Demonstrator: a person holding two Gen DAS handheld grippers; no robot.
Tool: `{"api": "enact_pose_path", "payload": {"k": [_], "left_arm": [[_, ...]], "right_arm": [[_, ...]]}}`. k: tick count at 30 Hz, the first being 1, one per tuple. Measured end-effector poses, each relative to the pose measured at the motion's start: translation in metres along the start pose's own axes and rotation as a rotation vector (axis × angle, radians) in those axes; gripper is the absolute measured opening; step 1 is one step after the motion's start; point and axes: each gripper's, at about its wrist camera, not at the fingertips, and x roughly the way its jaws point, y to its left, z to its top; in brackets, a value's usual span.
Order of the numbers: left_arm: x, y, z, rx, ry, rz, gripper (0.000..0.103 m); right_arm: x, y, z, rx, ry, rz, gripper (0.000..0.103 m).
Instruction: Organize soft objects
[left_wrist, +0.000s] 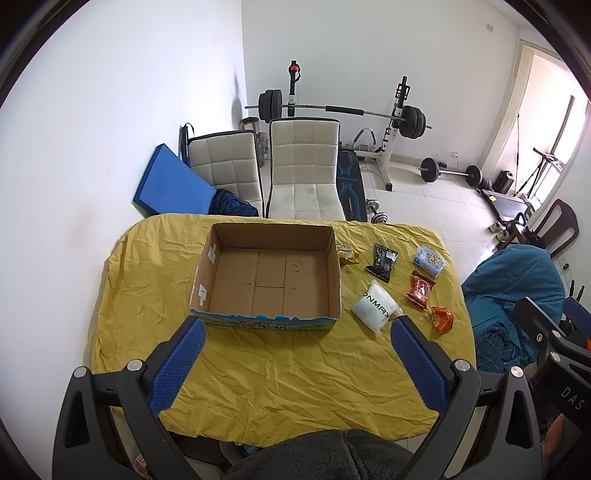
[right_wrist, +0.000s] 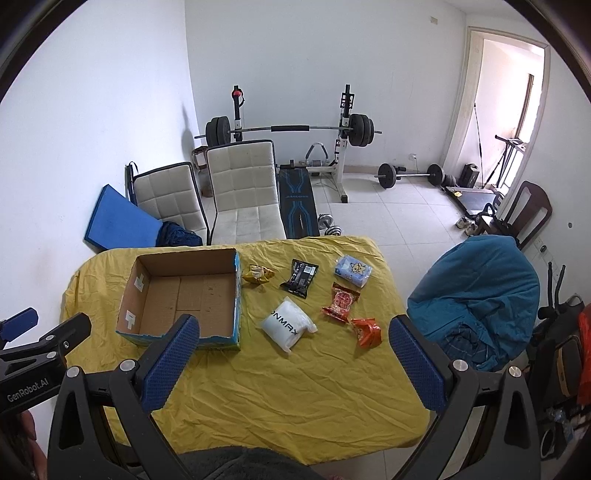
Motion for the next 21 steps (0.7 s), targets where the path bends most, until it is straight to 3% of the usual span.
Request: {"api": "enact_pose_path", "payload": {"k": [21], "left_arm": [[0.0015, 0.002, 0.0045, 0.001, 0.005, -0.001, 0.103]], "right_arm": [[0.0018, 0.0031, 0.004, -0.004, -0.003, 0.005, 0.103]]}}
